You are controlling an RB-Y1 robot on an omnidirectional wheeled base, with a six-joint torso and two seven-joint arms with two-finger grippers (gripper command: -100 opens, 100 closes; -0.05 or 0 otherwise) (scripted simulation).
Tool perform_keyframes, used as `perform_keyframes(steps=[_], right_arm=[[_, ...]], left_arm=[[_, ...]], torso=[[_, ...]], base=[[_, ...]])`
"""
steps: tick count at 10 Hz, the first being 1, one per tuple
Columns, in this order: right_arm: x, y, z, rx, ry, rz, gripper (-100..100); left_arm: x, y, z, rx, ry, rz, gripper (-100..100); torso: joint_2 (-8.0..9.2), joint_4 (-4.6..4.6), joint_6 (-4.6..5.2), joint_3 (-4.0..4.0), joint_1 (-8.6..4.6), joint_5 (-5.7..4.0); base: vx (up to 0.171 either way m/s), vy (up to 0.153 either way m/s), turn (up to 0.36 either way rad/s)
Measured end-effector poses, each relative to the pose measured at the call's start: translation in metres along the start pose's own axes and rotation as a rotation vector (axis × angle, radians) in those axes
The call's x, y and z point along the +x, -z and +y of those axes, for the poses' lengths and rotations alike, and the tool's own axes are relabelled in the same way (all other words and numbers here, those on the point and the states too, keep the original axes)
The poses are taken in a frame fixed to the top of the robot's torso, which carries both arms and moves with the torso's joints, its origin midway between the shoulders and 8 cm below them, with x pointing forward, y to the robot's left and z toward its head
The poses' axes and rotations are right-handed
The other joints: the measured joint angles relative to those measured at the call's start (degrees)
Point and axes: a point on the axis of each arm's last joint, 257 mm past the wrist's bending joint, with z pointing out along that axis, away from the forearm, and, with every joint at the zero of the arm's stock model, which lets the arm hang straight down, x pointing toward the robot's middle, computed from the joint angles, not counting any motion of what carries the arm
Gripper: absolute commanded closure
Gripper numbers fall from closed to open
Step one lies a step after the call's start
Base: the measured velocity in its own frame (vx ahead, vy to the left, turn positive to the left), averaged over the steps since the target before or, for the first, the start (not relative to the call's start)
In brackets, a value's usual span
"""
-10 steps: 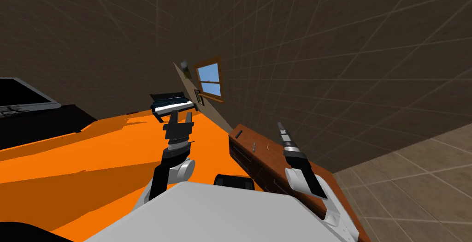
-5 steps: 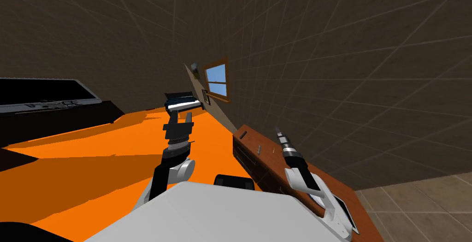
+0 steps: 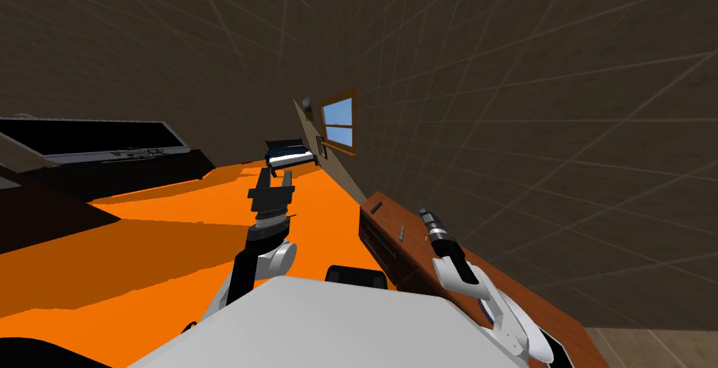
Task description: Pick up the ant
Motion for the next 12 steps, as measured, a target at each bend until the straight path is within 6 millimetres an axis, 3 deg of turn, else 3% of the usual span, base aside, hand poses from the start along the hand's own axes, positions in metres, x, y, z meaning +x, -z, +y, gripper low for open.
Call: perform_keyframes(steps=[1, 6, 12], right_arm=[[0.001, 0.0, -0.003, 0.011, 0.006, 0.008, -100], [0.044, -0.001, -0.062, 0.166, 0.121, 0.137, -100], [0.086, 0.027, -0.143, 0.363, 0.259, 0.313, -100]], left_arm=[[0.0, 0.0, 0.0, 0.0, 0.0, 0.0, 0], [0.0, 0.0, 0.0, 0.0, 0.0, 0.0, 0], [0.0, 0.0, 0.0, 0.0, 0.0, 0.0, 0]], torso=[[0.04, 0.01, 0.01, 0.02, -0.04, -0.01], [-0.1, -0.02, -0.04, -0.05, 0.07, 0.01], [-0.12, -0.02, -0.01, -0.07, 0.07, 0.02]], base=[[0.03, 0.044, 0.208], [0.041, 0.038, 0.141], [0.056, 0.039, 0.126]])
